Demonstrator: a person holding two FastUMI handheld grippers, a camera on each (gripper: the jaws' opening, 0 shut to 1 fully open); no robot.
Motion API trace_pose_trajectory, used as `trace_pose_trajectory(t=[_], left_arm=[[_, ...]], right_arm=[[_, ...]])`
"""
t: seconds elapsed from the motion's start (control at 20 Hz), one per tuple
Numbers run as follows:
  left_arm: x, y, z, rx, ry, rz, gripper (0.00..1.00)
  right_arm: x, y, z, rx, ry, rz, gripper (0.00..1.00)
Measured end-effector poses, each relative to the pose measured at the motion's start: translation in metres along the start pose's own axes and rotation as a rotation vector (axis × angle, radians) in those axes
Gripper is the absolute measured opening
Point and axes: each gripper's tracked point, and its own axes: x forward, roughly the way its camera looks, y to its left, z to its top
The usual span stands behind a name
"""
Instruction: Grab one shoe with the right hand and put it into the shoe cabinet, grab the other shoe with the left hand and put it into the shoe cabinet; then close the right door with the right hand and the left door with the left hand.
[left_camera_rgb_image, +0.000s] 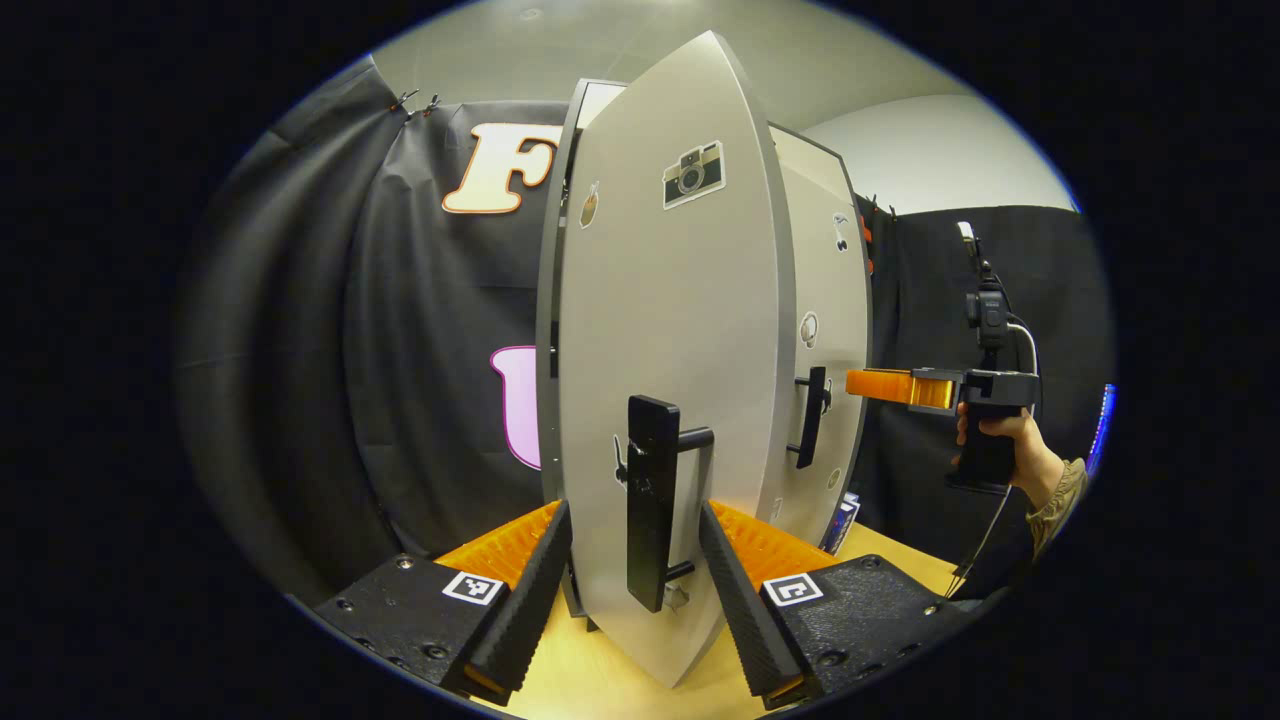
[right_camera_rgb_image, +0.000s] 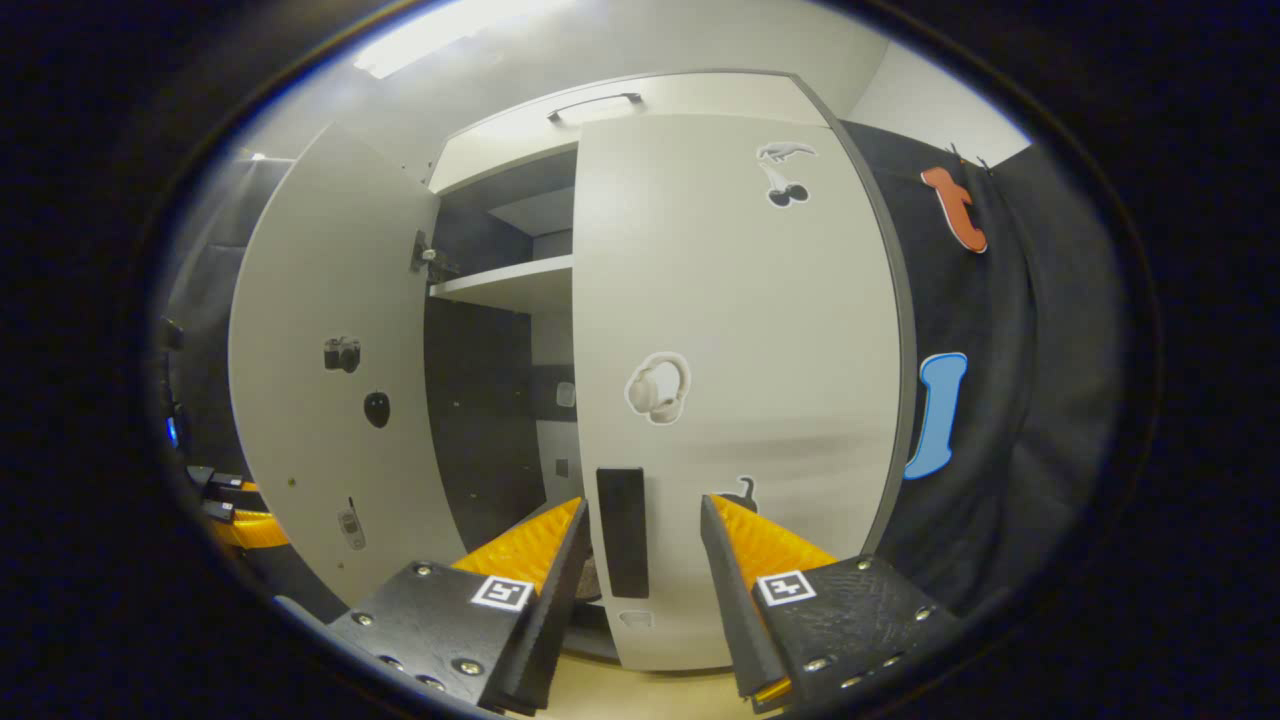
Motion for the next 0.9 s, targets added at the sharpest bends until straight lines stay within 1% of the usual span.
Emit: trace_pose_trajectory(t=[0.05, 0.15, 0.3, 0.35, 0.4, 0.45, 0.5, 0.55, 0.6, 0.65, 0.75, 0.8, 0.85, 0.9], left_arm=[[0.004, -0.004, -0.001, -0.013, -0.001, 0.002, 0.79], [0.014, -0.013, 0.002, -0.022, -0.008, -0.002, 0.78], [0.027, -0.028, 0.003, -0.009, -0.019, -0.013, 0.78], [0.032, -0.030, 0.004, -0.007, -0.033, -0.006, 0.78], [0.039, -0.031, 0.005, -0.006, -0.034, 0.003, 0.73], [0.044, -0.035, 0.004, -0.012, -0.036, 0.001, 0.78], [0.050, -0.039, 0.005, -0.018, -0.041, -0.001, 0.79], [0.056, -0.044, 0.002, -0.016, -0.036, -0.005, 0.84], [0.060, -0.048, 0.005, -0.005, -0.044, -0.007, 0.82], [0.065, -0.051, 0.004, 0.014, -0.043, -0.008, 0.84], [0.073, -0.057, 0.004, 0.024, -0.045, -0.008, 0.83], [0.077, -0.059, 0.004, 0.010, -0.042, -0.011, 0.82], [0.083, -0.061, 0.004, -0.012, -0.039, -0.016, 0.84], [0.088, -0.065, 0.004, -0.033, -0.034, -0.023, 0.82]], right_arm=[[-0.002, -0.004, 0.001, 0.002, 0.000, 0.002, 0.64], [-0.003, -0.010, 0.001, 0.005, 0.001, 0.006, 0.64], [-0.007, -0.021, 0.000, 0.004, 0.007, 0.005, 0.64], [-0.009, -0.026, 0.000, 0.003, 0.008, 0.002, 0.64], [-0.010, -0.030, 0.000, 0.004, 0.008, -0.001, 0.64], [-0.013, -0.034, 0.000, 0.004, 0.009, -0.004, 0.64], [-0.014, -0.040, 0.001, 0.002, 0.008, -0.010, 0.64], [-0.016, -0.044, 0.003, 0.003, 0.006, -0.015, 0.64], [-0.017, -0.049, 0.004, 0.004, 0.004, -0.020, 0.64], [-0.020, -0.055, 0.005, 0.005, 0.003, -0.026, 0.63], [-0.024, -0.064, 0.008, 0.003, -0.002, -0.037, 0.63], [-0.025, -0.068, 0.009, 0.004, -0.004, -0.042, 0.66], [-0.028, -0.071, 0.010, 0.005, -0.007, -0.044, 0.64], [-0.029, -0.075, 0.010, 0.007, -0.009, -0.049, 0.66]])
